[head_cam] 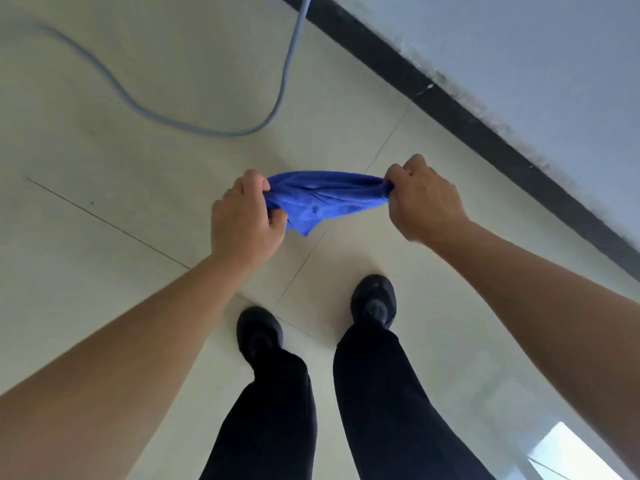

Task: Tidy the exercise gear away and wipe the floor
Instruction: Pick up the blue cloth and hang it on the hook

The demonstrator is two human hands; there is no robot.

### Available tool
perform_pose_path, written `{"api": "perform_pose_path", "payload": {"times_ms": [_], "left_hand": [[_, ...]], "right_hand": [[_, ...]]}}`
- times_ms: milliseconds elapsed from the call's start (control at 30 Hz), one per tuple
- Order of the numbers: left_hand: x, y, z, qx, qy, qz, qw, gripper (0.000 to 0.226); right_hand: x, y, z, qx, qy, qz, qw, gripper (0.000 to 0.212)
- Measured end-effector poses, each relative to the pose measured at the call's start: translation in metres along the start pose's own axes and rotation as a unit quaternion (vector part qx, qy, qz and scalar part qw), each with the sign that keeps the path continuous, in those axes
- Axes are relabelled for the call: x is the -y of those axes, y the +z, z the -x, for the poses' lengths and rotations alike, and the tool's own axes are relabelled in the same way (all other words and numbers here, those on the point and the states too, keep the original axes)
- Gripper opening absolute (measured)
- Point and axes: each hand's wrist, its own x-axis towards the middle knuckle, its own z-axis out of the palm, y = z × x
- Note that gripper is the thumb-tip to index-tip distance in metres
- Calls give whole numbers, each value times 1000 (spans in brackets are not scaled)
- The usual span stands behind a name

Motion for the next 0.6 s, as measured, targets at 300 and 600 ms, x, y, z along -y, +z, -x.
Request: {"api": "perform_pose_path", "payload": {"times_ms": [300, 600], "left_hand": [[-135, -254, 35, 7, -32, 92, 995, 32], [-259, -485, 125, 67, 110, 252, 959, 27]], "right_hand": [[44, -229, 141, -69, -11, 59, 996, 80], [101, -366, 322, -220, 28, -186, 957, 35]]}}
